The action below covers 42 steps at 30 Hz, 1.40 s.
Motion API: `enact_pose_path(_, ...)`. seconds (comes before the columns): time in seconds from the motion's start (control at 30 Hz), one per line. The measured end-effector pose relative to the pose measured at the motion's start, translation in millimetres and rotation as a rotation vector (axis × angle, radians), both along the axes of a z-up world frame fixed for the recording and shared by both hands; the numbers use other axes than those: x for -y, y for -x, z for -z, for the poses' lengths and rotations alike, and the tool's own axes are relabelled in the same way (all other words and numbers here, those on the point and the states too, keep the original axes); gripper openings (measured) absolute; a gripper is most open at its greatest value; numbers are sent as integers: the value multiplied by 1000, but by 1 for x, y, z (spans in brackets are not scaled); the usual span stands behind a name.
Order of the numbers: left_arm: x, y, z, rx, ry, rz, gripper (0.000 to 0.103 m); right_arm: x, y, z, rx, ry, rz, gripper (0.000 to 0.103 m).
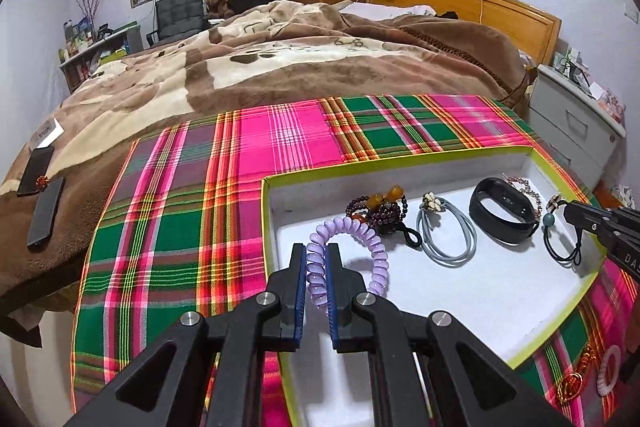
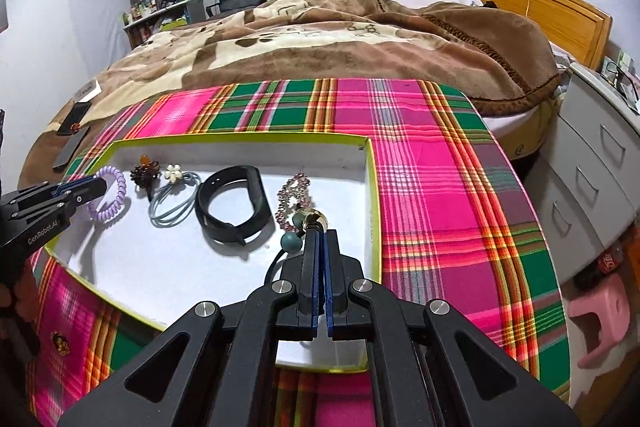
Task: Organize jewelry
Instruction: 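Carry both held items into the yellow box and open both tools, then withdraw both tools from the box toward the remaining jewelry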
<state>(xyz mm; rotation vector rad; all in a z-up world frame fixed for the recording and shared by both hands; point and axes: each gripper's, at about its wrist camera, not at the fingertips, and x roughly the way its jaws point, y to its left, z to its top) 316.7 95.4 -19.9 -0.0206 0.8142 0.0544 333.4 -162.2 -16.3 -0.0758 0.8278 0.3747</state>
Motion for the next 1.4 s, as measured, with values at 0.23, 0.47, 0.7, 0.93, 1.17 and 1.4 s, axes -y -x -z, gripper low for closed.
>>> enact_pose_path(0.23, 2, -3, 3, -1, -2, 8, 9, 3, -6, 6, -27, 10, 11, 5)
enact_pose_path(0.47, 3, -1, 2, 0, 8, 23, 10, 1, -2, 2, -10, 6, -6, 16)
enact_pose_path(0.7, 3, 8, -9, 33, 31, 31, 10, 3, 7, -6, 8, -5, -13, 16)
enact_pose_path(0.93, 3, 25, -22, 59, 43, 31, 11, 8, 21, -17, 33, -26, -14, 17)
enact_pose_path(1.17, 11, 66, -38, 107, 55, 52, 11, 20, 52, -34, 68, -69, -15, 18)
enact_pose_path(1.4, 24, 116, -48, 151, 55, 74, 11, 28, 101, -48, 118, -93, -45, 25)
